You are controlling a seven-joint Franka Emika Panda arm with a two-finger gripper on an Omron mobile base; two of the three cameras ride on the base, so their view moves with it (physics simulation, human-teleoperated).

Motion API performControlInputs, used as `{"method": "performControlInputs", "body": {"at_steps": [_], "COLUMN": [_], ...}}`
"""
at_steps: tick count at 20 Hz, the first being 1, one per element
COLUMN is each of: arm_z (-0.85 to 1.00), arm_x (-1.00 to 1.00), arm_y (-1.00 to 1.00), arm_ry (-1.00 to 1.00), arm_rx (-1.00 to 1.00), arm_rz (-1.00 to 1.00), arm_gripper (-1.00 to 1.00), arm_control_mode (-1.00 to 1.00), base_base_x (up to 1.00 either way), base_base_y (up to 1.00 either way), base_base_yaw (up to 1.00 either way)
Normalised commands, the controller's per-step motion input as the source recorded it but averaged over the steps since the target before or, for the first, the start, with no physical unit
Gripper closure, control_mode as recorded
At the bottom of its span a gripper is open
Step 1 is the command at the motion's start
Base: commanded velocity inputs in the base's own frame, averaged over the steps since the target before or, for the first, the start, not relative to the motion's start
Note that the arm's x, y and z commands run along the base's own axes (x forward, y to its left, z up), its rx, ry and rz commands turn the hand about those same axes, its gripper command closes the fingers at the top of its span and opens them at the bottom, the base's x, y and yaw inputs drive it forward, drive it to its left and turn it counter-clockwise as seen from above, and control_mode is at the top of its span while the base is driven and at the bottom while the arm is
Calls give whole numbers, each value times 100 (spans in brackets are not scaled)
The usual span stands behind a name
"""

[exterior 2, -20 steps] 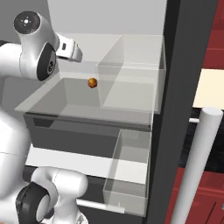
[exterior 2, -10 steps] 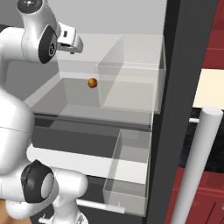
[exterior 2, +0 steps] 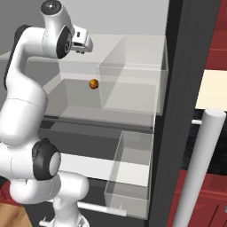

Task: Take the lemon wedge from the fridge and place it on the plate with fish on the dining counter.

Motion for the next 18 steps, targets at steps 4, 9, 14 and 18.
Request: {"method": "performControlInputs", "body": {"at_steps": [4,9,14,18], "arm_z": [-7,0,-14,-9], "arm_x": [97,86,73,-21], "arm_y": [5,2,10,0], "arm_ry": [7,4,7,1], "arm_rx": [-1,0,0,-1], "arm_rz": [0,0,0,3], "arm_gripper": [-100,-100,-100,-100], "arm_control_mode": [-100,-100,-100,-100], "base_base_x": [0,0,0,0], "base_base_y": [0,0,0,0], "base_base_yaw": [0,0,0,0]}}
